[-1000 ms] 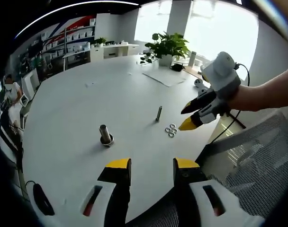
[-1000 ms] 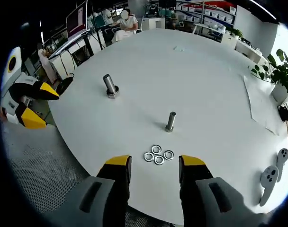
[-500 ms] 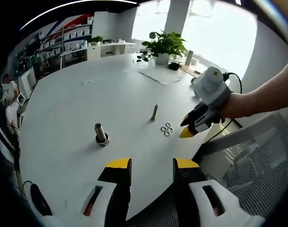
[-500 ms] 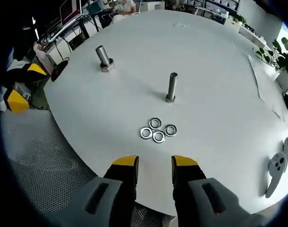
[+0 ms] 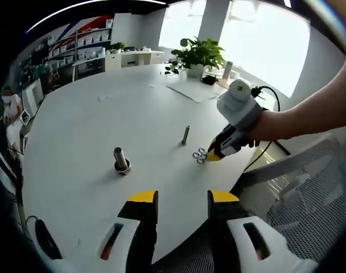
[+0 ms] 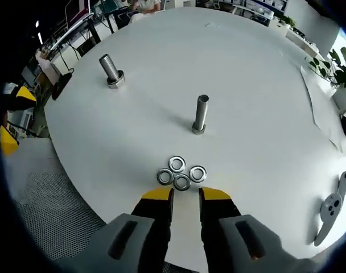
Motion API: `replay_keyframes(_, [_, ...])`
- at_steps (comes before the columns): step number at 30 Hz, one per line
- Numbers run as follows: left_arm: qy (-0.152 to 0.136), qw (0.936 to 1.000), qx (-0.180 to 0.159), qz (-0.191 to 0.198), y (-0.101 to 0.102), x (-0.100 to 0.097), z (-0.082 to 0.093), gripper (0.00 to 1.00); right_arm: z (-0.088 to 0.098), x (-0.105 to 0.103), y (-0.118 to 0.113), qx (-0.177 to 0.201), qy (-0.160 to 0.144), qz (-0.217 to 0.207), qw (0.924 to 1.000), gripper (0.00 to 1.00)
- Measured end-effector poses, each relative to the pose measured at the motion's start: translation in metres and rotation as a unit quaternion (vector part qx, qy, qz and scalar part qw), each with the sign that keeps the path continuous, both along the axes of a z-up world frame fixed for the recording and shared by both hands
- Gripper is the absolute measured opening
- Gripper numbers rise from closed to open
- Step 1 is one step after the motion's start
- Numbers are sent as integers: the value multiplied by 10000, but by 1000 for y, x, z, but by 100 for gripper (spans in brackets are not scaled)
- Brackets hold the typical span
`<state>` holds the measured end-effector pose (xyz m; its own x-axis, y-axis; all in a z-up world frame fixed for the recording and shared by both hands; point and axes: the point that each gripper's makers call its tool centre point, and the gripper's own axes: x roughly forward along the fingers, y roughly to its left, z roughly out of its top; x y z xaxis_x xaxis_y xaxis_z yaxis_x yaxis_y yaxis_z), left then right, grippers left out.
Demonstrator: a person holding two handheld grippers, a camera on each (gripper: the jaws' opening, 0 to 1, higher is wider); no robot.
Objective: Place the washer onto the threaded stud by aligning its center hole with the stud, sliding it down to the base, and recovering from edge contact or off-axis alignment until the washer reaches the visible bottom stop.
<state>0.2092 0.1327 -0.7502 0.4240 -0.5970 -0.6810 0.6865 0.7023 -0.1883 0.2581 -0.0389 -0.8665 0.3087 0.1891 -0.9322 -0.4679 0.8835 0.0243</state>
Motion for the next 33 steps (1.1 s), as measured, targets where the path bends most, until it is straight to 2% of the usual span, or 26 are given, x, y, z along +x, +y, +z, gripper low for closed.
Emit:
replay_keyframes(3, [6, 10000, 22, -8, 1, -1, 0, 33, 1, 1, 2, -3, 33, 44, 10000, 19])
replay_keyframes(8, [3, 10000, 40, -6, 1, -1, -1, 33, -1, 1, 9, -293, -35, 930, 9952, 18])
replay_keyframes(13, [4, 10000, 46, -19, 1, -1, -1, 33, 0, 6, 10, -68, 214, 745, 9970, 18])
replay_keyframes(15, [-6, 10000, 54, -18, 1, -1, -1, 33, -1, 7, 10, -69, 267, 818, 9963, 18])
replay_keyframes(17, [9, 10000, 68, -25, 1, -1, -2, 33, -1, 4, 10, -222, 428, 1022, 9936, 18])
replay_keyframes(20, [17, 9999, 101, -53, 1, -3, -3, 33, -1, 3, 10, -599, 438, 1660, 9833, 16])
replay_keyframes(23, [3, 9999, 128, -80, 0, -3, -3, 32, -2, 3, 12, -623, 535, 1570, 9842, 15])
replay_keyframes(25, [4, 9999, 134, -87, 0, -3, -3, 32, -3, 3, 11, -727, 625, 1715, 9805, 15])
replay_keyframes(26, [10, 9999, 140, -88, 0, -4, -3, 32, -2, 2, 11, -840, 669, 1959, 9747, 15])
replay_keyframes(27, [13, 9998, 150, -92, 0, -4, -4, 32, -2, 1, 11, -891, 680, 2054, 9722, 15])
replay_keyframes(30, [23, 9998, 175, -104, 1, -4, -5, 32, -4, 4, 12, -931, 765, 2009, 9722, 15])
replay_keyframes(33, [23, 9998, 190, -109, 1, -4, -5, 32, -4, 3, 13, -1050, 856, 2107, 9681, 14])
